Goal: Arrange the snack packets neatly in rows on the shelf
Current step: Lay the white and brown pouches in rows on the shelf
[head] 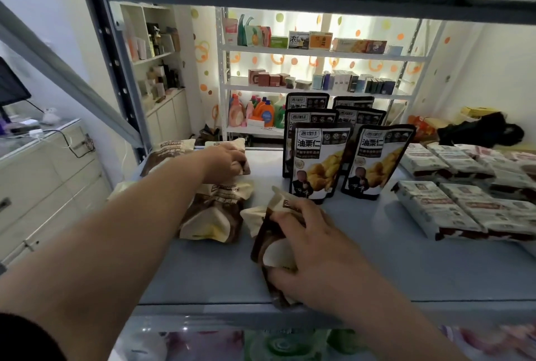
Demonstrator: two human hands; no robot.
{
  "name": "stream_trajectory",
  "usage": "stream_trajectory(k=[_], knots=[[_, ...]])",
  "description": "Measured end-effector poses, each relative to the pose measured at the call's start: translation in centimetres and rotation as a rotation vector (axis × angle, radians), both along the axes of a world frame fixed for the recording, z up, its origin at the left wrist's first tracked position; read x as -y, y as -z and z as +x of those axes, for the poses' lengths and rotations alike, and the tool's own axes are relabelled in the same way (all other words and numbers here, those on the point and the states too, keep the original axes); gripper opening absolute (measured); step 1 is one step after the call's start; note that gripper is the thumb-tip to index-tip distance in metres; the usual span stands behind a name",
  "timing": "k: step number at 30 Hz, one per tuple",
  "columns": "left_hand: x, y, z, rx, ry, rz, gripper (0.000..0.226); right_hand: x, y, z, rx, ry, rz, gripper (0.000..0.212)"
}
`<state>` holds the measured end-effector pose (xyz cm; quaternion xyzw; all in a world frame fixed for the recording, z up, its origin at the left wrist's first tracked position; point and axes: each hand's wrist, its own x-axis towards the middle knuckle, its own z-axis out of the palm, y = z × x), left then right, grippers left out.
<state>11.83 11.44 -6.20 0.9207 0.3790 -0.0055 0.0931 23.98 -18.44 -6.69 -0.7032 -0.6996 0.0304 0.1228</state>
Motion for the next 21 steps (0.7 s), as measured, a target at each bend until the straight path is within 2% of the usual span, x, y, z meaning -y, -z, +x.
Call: stream_trajectory(k=[3, 5, 7, 8, 10, 12, 13, 15, 18, 21], knots=[[1.1, -1.1, -1.0, -0.013, 0.011, 0.041, 0.036, 0.3, -0.7, 0.1, -0.007, -0.043, 0.102, 0.062], [3.0, -2.3, -1.1, 0.122, 0.035, 0.019, 0.034, 0.5, -1.2, 0.0, 0.004, -0.068, 0.212, 0.055], [5.7, -4.1, -1.0, 0.318, 0.021, -0.204, 0.045, 0.5, -1.7, -0.2, 0.033, -0.088, 0.322, 0.052], [7.1, -5.0, -1.2, 0.355, 0.017, -0.331, 0.053, 0.4, -1.8, -0.3, 0.061, -0.111, 0.356, 0.052], [9.3, -5.9, -1.5, 0.349, 0.04, -0.488, 0.061, -0.4, -1.8, -0.8, 0.139, -0.185, 0.336, 0.058], [10.0, -6.1, -1.9, 0.401, 0.042, -0.622, 0.046, -1.2, -1.8, -1.4, 0.217, -0.25, 0.276, 0.06], [9.9, -6.2, -2.2, 0.455, 0.019, -0.681, 0.037, -1.5, -1.9, -1.6, 0.207, -0.27, 0.279, 0.059], [9.0, -6.4, -2.8, 0.554, -0.046, -0.77, 0.036, -1.5, -2.0, -1.7, 0.062, -0.269, 0.326, 0.054], [6.8, -6.7, -3.6, 0.669, -0.148, -0.805, 0.043, -0.9, -1.5, -1.0, -0.058, -0.221, 0.367, 0.046], [4.4, -6.5, -2.7, 0.818, -0.263, -0.771, 0.034, -0.5, -0.6, -0.1, 0.005, -0.143, 0.163, 0.06]])
